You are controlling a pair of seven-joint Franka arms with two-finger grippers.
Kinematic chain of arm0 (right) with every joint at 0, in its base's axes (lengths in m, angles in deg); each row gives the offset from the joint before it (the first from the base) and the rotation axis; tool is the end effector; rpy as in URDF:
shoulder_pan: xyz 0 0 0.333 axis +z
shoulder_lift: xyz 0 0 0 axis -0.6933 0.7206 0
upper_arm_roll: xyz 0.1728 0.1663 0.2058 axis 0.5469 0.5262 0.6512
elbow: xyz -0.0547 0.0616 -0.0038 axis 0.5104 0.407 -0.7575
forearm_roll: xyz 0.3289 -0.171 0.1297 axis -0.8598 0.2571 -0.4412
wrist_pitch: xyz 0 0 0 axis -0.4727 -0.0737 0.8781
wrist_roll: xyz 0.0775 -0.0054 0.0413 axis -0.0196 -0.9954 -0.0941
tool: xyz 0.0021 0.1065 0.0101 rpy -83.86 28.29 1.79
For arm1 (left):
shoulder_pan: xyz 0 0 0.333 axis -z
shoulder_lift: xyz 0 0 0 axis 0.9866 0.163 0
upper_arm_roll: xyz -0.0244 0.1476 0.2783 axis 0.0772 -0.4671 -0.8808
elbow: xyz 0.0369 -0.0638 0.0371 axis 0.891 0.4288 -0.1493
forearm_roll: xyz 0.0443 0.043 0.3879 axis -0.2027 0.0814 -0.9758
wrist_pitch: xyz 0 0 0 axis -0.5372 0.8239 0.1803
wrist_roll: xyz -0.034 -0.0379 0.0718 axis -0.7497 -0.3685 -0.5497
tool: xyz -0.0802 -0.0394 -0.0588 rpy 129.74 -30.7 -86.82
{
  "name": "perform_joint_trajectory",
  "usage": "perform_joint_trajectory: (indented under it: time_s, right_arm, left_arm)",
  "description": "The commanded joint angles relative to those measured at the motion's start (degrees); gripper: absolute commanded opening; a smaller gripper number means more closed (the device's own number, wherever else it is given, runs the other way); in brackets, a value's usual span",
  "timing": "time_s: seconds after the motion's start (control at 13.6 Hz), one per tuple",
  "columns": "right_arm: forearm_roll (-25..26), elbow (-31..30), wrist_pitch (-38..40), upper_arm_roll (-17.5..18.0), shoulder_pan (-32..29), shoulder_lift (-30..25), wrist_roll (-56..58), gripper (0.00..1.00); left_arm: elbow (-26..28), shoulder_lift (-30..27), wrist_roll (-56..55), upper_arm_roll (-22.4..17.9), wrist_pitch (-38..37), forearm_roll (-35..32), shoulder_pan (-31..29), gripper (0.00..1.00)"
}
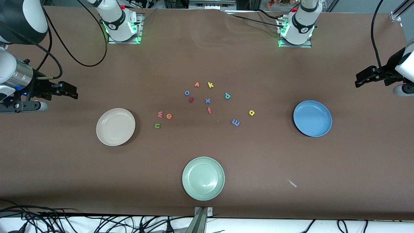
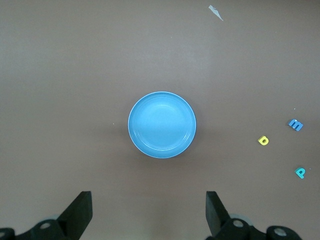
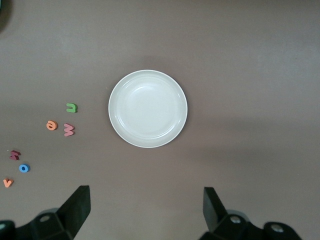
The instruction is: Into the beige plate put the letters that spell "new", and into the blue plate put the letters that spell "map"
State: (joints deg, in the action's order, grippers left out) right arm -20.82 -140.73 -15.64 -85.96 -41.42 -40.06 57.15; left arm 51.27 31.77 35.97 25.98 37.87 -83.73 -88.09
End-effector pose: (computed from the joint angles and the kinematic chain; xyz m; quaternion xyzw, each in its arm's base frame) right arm 0.6033 0.0322 0.5430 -0.9988 -0.0316 0.0373 0.0025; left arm 0.5666 0.0059 0.6056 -0.9986 -0.0332 0.0374 0.0190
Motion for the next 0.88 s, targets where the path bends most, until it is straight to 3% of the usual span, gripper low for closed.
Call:
perform_joint_trajectory:
  time_s: [0.0,0.81]
  right_arm:
    - [0.6,-0.9,-0.2,0.1,0.0,-0.8,0.2,1.00]
    - [0.6,-1.1,-0.4,0.2,-0.1,-0.8,0.5,1.00]
  left_arm:
    - [1.0,-1.0,1.2,0.0,0.1,1.6,-0.4,1.00]
    - [1.1,-1.1,1.2,0.1,0.1,1.6,-0.3,1.00]
